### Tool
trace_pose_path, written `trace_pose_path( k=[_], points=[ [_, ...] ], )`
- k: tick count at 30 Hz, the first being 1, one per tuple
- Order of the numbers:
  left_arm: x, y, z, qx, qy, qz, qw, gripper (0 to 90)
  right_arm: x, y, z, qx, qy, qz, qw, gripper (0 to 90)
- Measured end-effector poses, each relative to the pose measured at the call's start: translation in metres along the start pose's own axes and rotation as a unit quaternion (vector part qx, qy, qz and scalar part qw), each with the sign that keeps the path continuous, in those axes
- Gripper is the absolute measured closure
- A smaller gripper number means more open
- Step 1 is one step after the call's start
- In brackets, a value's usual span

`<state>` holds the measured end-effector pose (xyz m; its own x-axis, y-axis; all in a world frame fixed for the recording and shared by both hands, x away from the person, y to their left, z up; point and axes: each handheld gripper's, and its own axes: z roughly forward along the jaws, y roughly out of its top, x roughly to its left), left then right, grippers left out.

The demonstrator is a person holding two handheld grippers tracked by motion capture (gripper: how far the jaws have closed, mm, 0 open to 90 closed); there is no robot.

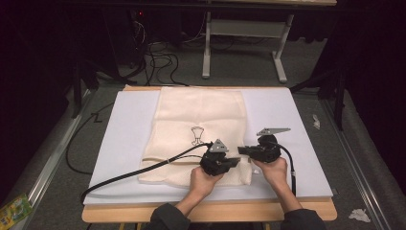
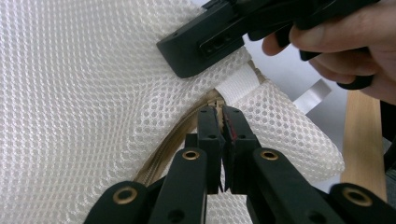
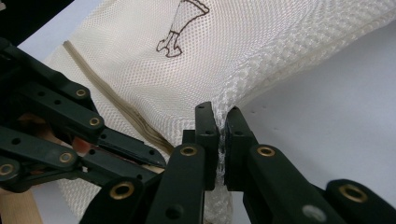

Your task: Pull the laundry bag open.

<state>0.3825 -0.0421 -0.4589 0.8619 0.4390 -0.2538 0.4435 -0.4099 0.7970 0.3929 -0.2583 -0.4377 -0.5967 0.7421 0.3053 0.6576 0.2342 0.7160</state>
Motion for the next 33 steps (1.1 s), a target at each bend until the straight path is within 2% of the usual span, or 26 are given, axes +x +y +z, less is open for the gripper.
trace_pose_path(
  k=[4, 6, 10, 17, 23, 26, 33],
  points=[
    [0.000, 0.001, -0.002, 0.004, 0.019, 0.005, 0.9998, 87.4, 0.000, 0.000, -0.001, 0.000, 0.003, 0.000, 1.0000, 88.6],
    [0.003, 0.000, -0.003, 0.009, 0.026, 0.001, 0.9996, 87.4, -0.001, 0.000, -0.004, -0.002, 0.001, -0.001, 1.0000, 88.7],
    [0.000, 0.001, -0.007, 0.000, 0.027, 0.008, 0.9996, 87.4, -0.005, -0.002, -0.008, -0.006, 0.001, 0.003, 1.0000, 88.6],
    [0.000, 0.000, -0.012, -0.002, 0.027, 0.012, 0.9995, 87.3, -0.005, -0.001, -0.006, -0.009, 0.003, 0.002, 1.0000, 88.5],
    [0.001, -0.001, -0.016, -0.001, 0.034, 0.017, 0.9993, 87.3, -0.005, -0.002, -0.004, -0.004, -0.006, -0.002, 1.0000, 88.5],
    [0.003, -0.002, -0.018, -0.004, 0.030, 0.010, 0.9995, 87.3, -0.006, -0.002, -0.004, -0.003, -0.006, -0.003, 1.0000, 88.5],
    [0.006, -0.003, -0.024, -0.006, 0.035, 0.011, 0.9993, 87.3, -0.007, -0.002, -0.003, -0.002, -0.007, 0.001, 1.0000, 88.5]
  ],
)
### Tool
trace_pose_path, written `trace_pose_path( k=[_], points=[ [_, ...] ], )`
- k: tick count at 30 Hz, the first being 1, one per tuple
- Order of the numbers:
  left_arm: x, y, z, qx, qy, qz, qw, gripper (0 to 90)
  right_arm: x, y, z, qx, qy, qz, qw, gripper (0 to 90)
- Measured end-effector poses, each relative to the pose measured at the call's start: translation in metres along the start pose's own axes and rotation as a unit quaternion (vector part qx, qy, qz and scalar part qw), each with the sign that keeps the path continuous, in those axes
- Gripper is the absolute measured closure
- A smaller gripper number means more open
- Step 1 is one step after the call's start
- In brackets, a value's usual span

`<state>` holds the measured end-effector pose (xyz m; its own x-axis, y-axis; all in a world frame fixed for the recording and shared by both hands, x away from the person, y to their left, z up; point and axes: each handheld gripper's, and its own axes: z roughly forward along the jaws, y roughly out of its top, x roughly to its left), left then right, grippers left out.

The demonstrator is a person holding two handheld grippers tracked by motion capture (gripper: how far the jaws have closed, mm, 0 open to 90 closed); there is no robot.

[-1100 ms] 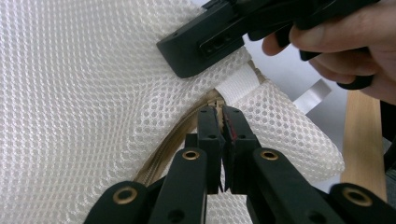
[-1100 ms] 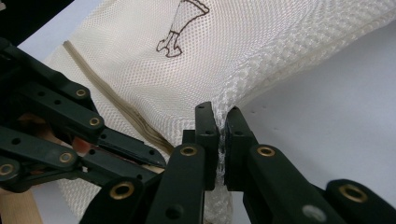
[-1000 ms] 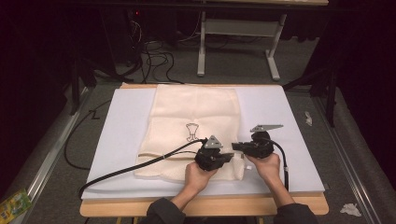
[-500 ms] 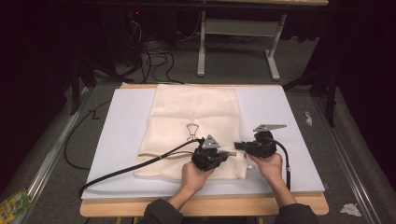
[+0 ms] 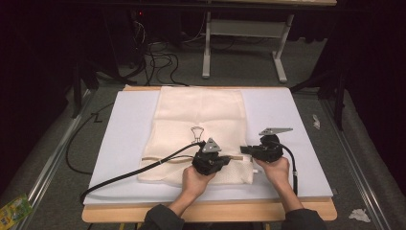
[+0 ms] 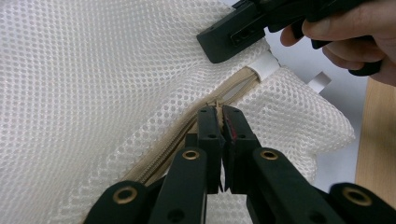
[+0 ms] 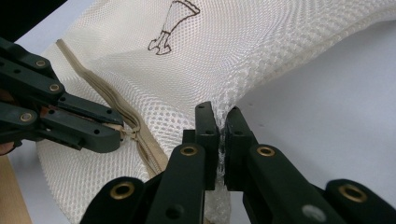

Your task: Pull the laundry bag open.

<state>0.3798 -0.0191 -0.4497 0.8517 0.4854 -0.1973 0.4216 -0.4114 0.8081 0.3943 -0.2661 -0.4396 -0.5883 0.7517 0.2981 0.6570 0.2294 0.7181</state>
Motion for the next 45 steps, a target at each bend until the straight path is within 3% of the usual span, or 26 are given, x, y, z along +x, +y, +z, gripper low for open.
trace_pose_path(
  k=[9, 14, 31, 35, 42, 45],
  points=[
    [0.000, -0.001, -0.006, -0.001, 0.002, 0.005, 1.0000, 87.3, 0.001, 0.001, 0.001, -0.002, 0.002, -0.003, 1.0000, 88.5],
    [0.004, -0.005, -0.011, -0.004, 0.004, -0.005, 1.0000, 87.2, 0.000, 0.000, 0.001, -0.001, 0.001, -0.003, 1.0000, 88.4],
    [0.006, -0.007, -0.019, -0.002, 0.010, 0.006, 0.9999, 87.3, 0.002, 0.002, 0.003, 0.004, 0.005, -0.005, 1.0000, 88.4],
    [0.009, -0.007, -0.022, -0.005, 0.009, -0.006, 0.9999, 87.3, 0.001, 0.001, 0.003, 0.003, 0.005, -0.001, 1.0000, 88.5],
    [0.010, -0.006, -0.026, -0.004, 0.016, 0.001, 0.9999, 87.3, 0.001, 0.003, 0.003, 0.002, 0.004, -0.004, 1.0000, 88.5],
    [0.013, -0.008, -0.028, -0.007, 0.018, -0.006, 0.9998, 87.3, -0.001, 0.001, 0.003, 0.000, 0.005, -0.001, 1.0000, 88.5]
  ],
)
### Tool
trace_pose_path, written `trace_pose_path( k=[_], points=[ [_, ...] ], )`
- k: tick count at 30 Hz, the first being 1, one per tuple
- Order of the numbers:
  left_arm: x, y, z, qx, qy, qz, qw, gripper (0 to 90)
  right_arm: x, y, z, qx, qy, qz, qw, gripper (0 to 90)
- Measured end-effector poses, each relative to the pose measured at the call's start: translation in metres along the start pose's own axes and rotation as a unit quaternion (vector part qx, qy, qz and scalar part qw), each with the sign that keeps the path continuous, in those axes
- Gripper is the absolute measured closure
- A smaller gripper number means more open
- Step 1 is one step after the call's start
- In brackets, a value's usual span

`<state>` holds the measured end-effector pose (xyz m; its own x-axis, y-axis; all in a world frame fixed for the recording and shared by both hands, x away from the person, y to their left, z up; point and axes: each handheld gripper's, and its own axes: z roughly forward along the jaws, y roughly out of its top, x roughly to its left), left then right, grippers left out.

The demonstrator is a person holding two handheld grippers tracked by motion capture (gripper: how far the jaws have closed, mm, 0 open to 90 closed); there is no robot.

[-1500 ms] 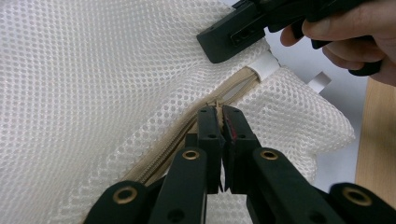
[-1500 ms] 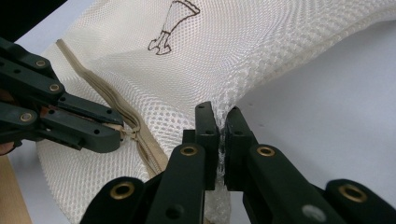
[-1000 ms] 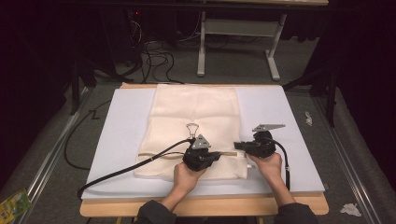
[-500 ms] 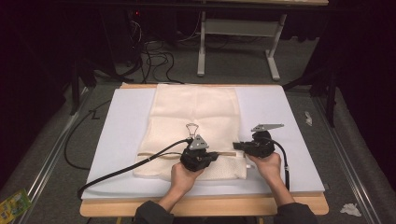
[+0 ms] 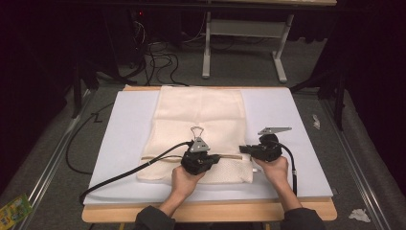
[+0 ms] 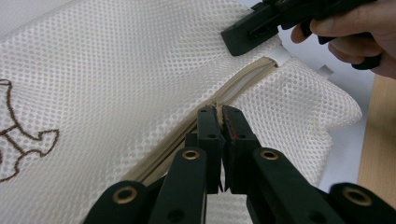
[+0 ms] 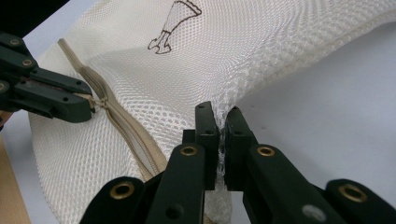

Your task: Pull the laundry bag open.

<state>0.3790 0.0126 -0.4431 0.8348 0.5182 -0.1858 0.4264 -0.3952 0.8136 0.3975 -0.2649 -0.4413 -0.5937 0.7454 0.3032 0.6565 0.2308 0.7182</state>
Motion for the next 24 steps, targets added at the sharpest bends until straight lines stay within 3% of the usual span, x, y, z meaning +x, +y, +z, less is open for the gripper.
trace_pose_path(
  k=[6, 10, 24],
  points=[
    [-0.002, -0.002, -0.005, 0.001, 0.010, 0.016, 0.9998, 87.3, 0.001, 0.000, 0.000, -0.001, 0.000, 0.001, 1.0000, 88.5],
    [0.003, -0.005, -0.007, -0.002, 0.011, 0.004, 0.9999, 87.3, 0.001, 0.000, 0.001, 0.001, -0.009, -0.006, 0.9999, 88.5],
    [0.006, -0.004, -0.015, -0.008, 0.018, 0.005, 0.9998, 87.2, -0.002, 0.000, -0.002, -0.005, -0.009, -0.003, 0.9999, 88.4]
  ],
)
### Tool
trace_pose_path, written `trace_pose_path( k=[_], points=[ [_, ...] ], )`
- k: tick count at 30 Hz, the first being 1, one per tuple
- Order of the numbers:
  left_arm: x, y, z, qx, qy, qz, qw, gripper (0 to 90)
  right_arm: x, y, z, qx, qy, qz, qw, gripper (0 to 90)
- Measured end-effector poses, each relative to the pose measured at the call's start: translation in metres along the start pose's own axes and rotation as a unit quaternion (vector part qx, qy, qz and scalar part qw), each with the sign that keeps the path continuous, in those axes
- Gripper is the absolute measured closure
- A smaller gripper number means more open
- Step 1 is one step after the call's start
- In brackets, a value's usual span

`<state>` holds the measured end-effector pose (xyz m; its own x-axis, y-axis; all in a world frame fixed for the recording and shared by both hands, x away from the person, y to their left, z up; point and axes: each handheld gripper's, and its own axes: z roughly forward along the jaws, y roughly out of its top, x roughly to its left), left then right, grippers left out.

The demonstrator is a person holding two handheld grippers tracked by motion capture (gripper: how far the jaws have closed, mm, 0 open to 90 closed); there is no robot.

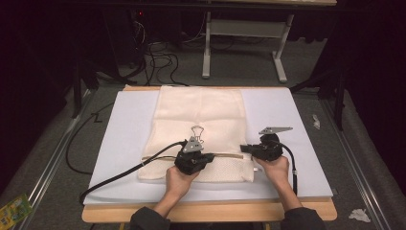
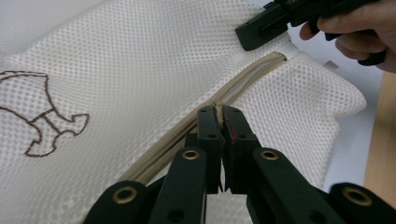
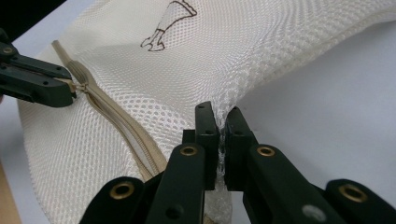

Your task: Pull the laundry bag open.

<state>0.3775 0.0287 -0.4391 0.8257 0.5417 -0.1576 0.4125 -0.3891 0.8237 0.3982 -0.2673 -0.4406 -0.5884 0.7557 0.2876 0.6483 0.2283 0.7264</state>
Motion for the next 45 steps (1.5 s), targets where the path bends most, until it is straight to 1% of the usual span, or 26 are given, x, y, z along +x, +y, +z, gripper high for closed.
trace_pose_path(
  k=[3, 4, 6, 9, 14, 16, 17, 19, 23, 28, 31, 36, 38, 41, 45],
  points=[
    [0.003, -0.002, -0.003, -0.003, 0.005, -0.007, 1.0000, 87.2, -0.001, 0.000, -0.001, 0.000, -0.002, 0.002, 1.0000, 88.4],
    [0.004, -0.002, -0.005, -0.001, 0.007, -0.004, 1.0000, 87.2, -0.002, -0.001, -0.001, -0.001, -0.002, 0.002, 1.0000, 88.4],
    [0.006, -0.003, -0.007, -0.002, 0.010, -0.005, 0.9999, 87.2, -0.002, -0.001, -0.001, -0.002, -0.003, 0.000, 1.0000, 88.4],
    [0.008, -0.003, -0.009, -0.006, 0.007, -0.013, 0.9999, 87.2, -0.003, -0.001, -0.001, 0.000, -0.002, 0.003, 1.0000, 88.4],
    [0.009, -0.004, -0.012, -0.008, 0.001, -0.009, 0.9999, 87.1, -0.002, 0.000, -0.001, -0.002, -0.001, 0.006, 1.0000, 88.4],
    [0.010, -0.004, -0.014, -0.009, 0.008, -0.005, 0.9999, 87.2, -0.002, 0.000, 0.000, -0.002, -0.004, 0.002, 1.0000, 88.4],
    [0.011, -0.004, -0.015, -0.010, 0.008, -0.007, 0.9999, 87.2, -0.002, 0.000, -0.001, -0.001, -0.005, 0.003, 1.0000, 88.4],
    [0.013, -0.005, -0.017, -0.013, 0.007, -0.017, 0.9998, 87.2, -0.003, 0.000, -0.001, -0.001, -0.004, 0.005, 1.0000, 88.4],
    [0.014, -0.005, -0.019, -0.012, 0.010, -0.011, 0.9998, 87.1, -0.004, 0.000, -0.004, -0.004, -0.007, 0.004, 1.0000, 88.4],
    [0.015, -0.006, -0.021, -0.012, 0.010, -0.011, 0.9998, 87.1, -0.004, 0.000, -0.002, -0.003, -0.005, 0.004, 1.0000, 88.4],
    [0.017, -0.006, -0.022, -0.014, 0.008, -0.021, 0.9996, 87.1, -0.005, -0.001, -0.002, 0.000, -0.009, 0.006, 0.9999, 88.4],
    [0.017, -0.006, -0.025, -0.013, 0.009, -0.015, 0.9998, 87.2, -0.004, -0.001, -0.002, -0.003, -0.007, 0.004, 1.0000, 88.4],
    [0.017, -0.007, -0.026, -0.011, 0.014, -0.011, 0.9998, 87.1, -0.004, -0.001, -0.001, -0.002, -0.007, 0.005, 1.0000, 88.4],
    [0.020, -0.008, -0.030, -0.015, 0.012, -0.021, 0.9996, 87.1, -0.005, -0.002, -0.002, 0.001, -0.009, 0.006, 0.9999, 88.4],
    [0.020, -0.007, -0.033, -0.017, 0.013, -0.015, 0.9997, 87.2, -0.006, -0.002, -0.004, -0.003, -0.008, 0.008, 0.9999, 88.4]
  ],
)
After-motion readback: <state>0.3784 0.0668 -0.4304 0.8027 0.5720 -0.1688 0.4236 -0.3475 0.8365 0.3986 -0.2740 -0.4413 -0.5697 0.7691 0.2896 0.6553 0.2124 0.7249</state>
